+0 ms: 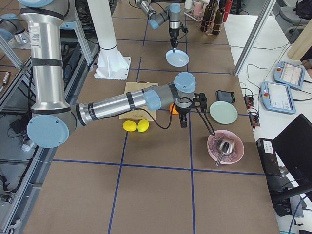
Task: Pick orange to plate
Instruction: 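Slide the light blue plate with the left gripper toward the table center, then release the plate and raise the left gripper while the right gripper descends onto the orange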
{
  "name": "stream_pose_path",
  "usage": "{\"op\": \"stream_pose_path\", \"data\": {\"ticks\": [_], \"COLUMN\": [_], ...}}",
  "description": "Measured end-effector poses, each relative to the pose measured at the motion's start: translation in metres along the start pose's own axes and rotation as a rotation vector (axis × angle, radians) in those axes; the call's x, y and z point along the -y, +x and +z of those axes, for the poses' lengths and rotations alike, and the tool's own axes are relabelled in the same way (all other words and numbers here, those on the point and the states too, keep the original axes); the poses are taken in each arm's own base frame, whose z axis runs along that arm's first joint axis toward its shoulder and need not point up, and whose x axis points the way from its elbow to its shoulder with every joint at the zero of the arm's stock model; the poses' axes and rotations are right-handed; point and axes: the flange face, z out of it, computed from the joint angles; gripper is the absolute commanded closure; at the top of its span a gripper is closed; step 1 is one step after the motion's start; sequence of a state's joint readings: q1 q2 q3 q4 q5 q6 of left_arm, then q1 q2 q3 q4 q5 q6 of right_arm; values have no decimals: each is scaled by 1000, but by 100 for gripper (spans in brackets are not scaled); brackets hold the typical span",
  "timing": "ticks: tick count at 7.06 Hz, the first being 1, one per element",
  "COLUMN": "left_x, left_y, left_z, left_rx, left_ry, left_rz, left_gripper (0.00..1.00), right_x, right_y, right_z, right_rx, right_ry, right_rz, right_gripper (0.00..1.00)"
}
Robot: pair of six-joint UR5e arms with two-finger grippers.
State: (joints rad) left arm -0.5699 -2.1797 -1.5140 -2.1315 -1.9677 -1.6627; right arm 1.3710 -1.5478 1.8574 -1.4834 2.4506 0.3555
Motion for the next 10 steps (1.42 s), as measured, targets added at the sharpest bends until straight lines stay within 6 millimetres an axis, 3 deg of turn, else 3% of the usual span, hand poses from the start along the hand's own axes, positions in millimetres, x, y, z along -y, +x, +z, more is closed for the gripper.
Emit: {"op": "stream_pose_path", "data": {"ticks": [1, 3, 5, 8, 10], "left_x": [0, 6, 34, 80, 103], "left_y": [-2, -5, -11, -46, -64], "left_z": [4, 2, -19, -76, -127], "left_rx": [-3, -4, -7, 81, 190], "left_ry": [9, 21, 36, 61, 93], "left_rz": [-1, 8, 29, 126, 244], "left_gripper": [1, 0, 0, 0, 0], "right_x": [0, -1, 1, -12, -22], "right_y": [-2, -16, -62, -137, -169], "right_z": [1, 7, 27, 96, 140], "right_rx": [1, -7, -43, -86, -113], "right_ry": [-2, -7, -6, 34, 34], "right_rz": [4, 18, 39, 49, 17], "right_gripper": [0, 0, 0, 0, 0]}}
